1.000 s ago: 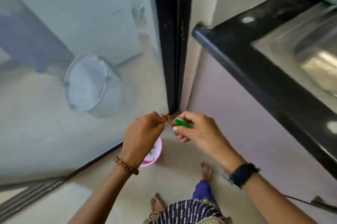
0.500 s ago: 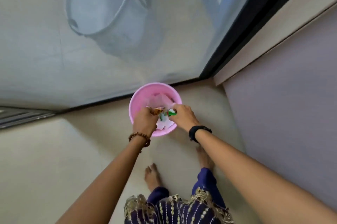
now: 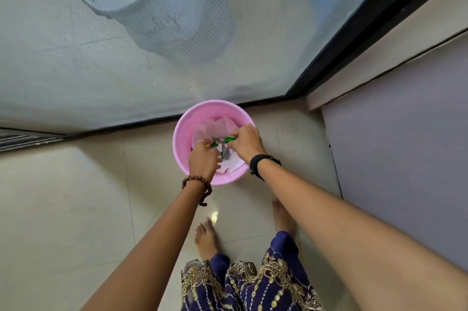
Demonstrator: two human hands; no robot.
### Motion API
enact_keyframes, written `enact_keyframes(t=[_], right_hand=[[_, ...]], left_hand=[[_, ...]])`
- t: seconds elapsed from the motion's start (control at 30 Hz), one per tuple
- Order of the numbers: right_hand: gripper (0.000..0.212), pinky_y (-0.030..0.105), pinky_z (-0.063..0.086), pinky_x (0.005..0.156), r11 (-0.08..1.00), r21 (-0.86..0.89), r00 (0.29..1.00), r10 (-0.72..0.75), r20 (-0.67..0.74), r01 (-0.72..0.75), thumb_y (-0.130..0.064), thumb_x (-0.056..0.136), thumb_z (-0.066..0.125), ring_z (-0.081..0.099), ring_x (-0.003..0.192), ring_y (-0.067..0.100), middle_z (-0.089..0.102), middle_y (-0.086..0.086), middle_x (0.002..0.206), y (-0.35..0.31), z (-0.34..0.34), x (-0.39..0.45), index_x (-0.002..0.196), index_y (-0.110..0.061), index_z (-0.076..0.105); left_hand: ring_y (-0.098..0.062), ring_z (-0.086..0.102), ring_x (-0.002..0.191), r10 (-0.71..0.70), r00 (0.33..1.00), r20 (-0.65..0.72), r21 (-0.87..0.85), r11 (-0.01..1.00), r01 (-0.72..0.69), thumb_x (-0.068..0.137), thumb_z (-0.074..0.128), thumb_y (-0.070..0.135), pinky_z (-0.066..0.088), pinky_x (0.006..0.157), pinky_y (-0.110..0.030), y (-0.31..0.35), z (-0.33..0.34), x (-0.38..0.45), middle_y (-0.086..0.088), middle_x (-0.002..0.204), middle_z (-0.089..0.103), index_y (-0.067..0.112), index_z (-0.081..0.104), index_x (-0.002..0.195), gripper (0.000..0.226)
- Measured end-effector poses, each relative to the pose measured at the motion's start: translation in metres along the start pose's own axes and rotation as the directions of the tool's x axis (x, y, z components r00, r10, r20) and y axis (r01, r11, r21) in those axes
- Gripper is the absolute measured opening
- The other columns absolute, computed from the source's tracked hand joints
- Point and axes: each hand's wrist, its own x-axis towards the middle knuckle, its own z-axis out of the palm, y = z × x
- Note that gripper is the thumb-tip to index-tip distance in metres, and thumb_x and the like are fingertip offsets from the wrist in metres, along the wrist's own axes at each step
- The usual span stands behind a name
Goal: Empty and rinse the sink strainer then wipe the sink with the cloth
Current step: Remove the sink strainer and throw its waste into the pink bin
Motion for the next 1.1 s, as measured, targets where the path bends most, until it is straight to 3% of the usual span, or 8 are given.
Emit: enact_keyframes(t=[0.13, 0.27, 0.37, 0.47, 0.67, 0.77, 0.9, 1.1], right_hand=[[0.031, 0.039, 0.047, 0.097, 0.997, 0.066, 0.999, 0.033, 0.011, -0.033, 0.011, 0.081, 0.050, 0.057, 0.109, 0.036, 0.065, 0.022, 0.115, -0.005, -0.003, -0.002, 0.106, 0.005, 0.067], [0.036, 0.040, 0.049, 0.098, 0.931, 0.338, 0.989, 0.145, -0.005, -0.134, 0.007, 0.081, 0.054, 0.061, 0.108, 0.031, 0.065, 0.017, 0.119, -0.008, -0.013, -0.016, 0.114, -0.002, 0.066], [0.021, 0.028, 0.060, 0.067, 0.755, 0.626, 0.971, 0.239, 0.012, -0.194, 0.000, 0.084, 0.057, 0.063, 0.067, 0.019, 0.069, 0.015, 0.085, -0.019, -0.027, -0.036, 0.101, 0.001, 0.069], [0.013, 0.018, 0.048, 0.039, 0.538, 0.813, 0.952, 0.299, 0.062, -0.222, -0.004, 0.084, 0.055, 0.048, 0.044, 0.013, 0.054, 0.004, 0.055, -0.045, -0.048, -0.074, 0.076, -0.004, 0.064], [0.024, 0.013, 0.018, 0.029, 0.196, 0.969, 0.981, 0.152, 0.123, -0.152, -0.010, 0.086, 0.037, 0.025, 0.028, 0.005, 0.034, -0.009, 0.034, -0.105, -0.119, -0.186, 0.065, -0.016, 0.045], [0.024, 0.015, 0.014, 0.028, 0.071, 0.996, 0.998, 0.049, 0.044, -0.047, -0.012, 0.088, 0.035, 0.021, 0.027, 0.004, 0.030, -0.009, 0.035, -0.134, -0.170, -0.268, 0.066, -0.017, 0.043], [0.021, 0.014, 0.013, 0.028, 0.011, 0.989, 0.989, -0.040, -0.145, 0.146, -0.013, 0.088, 0.034, 0.020, 0.027, 0.003, 0.028, -0.009, 0.037, -0.159, -0.235, -0.376, 0.069, -0.016, 0.043], [0.023, 0.015, 0.014, 0.030, 0.038, 0.870, 0.871, 0.005, -0.492, 0.491, -0.012, 0.089, 0.034, 0.022, 0.030, 0.002, 0.032, -0.010, 0.039, -0.151, -0.305, -0.500, 0.071, -0.017, 0.048]], left_hand=[[-0.026, 0.060, 0.075, -0.002, 1.000, 0.009, -0.116, 0.993, 0.003, 0.084, 0.043, -0.005, 0.054, 0.072, -0.038, 0.006, -0.007, -0.002, -0.017, 0.093, 0.062, 0.003, 0.052, 0.114, 0.032], [-0.016, 0.058, 0.066, -0.032, 0.999, 0.031, -0.247, 0.968, 0.039, 0.086, 0.042, -0.006, 0.050, 0.062, -0.029, 0.013, -0.014, -0.014, -0.012, 0.084, 0.062, 0.004, 0.054, 0.105, 0.024], [-0.016, 0.055, 0.060, -0.085, 0.993, 0.078, -0.410, 0.906, 0.110, 0.091, 0.043, 0.002, 0.048, 0.054, -0.025, 0.026, -0.023, -0.033, -0.006, 0.069, 0.059, 0.004, 0.057, 0.091, 0.014], [-0.007, 0.041, 0.034, -0.140, 0.977, 0.159, -0.597, 0.774, 0.209, 0.093, 0.046, 0.015, 0.033, 0.033, -0.013, 0.052, -0.037, -0.066, 0.005, 0.040, 0.048, 0.012, 0.054, 0.074, 0.021], [-0.004, 0.021, 0.021, 0.067, 0.929, 0.365, -0.724, 0.648, 0.237, 0.095, 0.041, 0.028, 0.014, 0.023, -0.013, 0.130, -0.074, -0.179, 0.007, 0.028, 0.029, 0.017, 0.039, 0.058, 0.039], [-0.004, 0.021, 0.019, 0.234, 0.847, 0.478, -0.733, 0.637, 0.238, 0.096, 0.040, 0.026, 0.014, 0.022, -0.011, 0.171, -0.094, -0.263, 0.005, 0.028, 0.028, 0.017, 0.037, 0.055, 0.042], [-0.004, 0.020, 0.021, 0.424, 0.705, 0.568, -0.711, 0.685, 0.161, 0.094, 0.040, 0.026, 0.011, 0.026, -0.013, 0.217, -0.112, -0.366, 0.006, 0.030, 0.026, 0.019, 0.041, 0.049, 0.046], [-0.004, 0.020, 0.023, 0.556, 0.435, 0.708, -0.606, 0.795, -0.029, 0.094, 0.041, 0.029, 0.018, 0.023, -0.012, 0.276, -0.093, -0.483, 0.007, 0.032, 0.027, 0.020, 0.041, 0.051, 0.044]])
